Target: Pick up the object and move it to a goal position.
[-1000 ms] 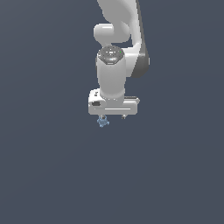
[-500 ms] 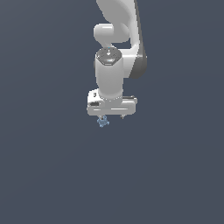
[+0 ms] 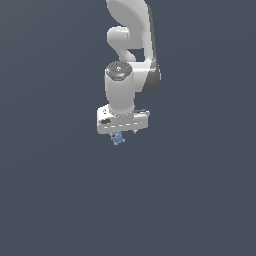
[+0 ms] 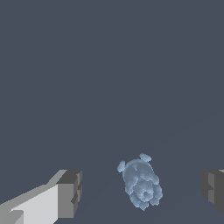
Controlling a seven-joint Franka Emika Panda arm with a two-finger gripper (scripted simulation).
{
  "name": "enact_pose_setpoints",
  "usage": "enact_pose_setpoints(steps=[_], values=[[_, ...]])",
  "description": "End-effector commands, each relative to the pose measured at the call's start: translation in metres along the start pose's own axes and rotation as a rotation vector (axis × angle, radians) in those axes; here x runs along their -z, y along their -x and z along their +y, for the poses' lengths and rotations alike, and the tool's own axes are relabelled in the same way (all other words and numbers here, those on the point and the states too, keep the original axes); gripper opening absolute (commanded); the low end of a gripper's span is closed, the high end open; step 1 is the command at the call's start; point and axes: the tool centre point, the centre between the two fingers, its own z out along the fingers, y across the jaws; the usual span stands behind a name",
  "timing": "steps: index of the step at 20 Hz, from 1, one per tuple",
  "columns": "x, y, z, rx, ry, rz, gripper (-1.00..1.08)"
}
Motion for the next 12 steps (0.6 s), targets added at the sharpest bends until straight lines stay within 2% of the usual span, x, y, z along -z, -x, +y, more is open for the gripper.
enact_pose_setpoints(steps=[1,12], values=[[-0.009,0.009,0.005,0.052,0.004,0.0,1.0],[-0.046,0.051,0.022,0.277,0.014,-0.002,1.0]])
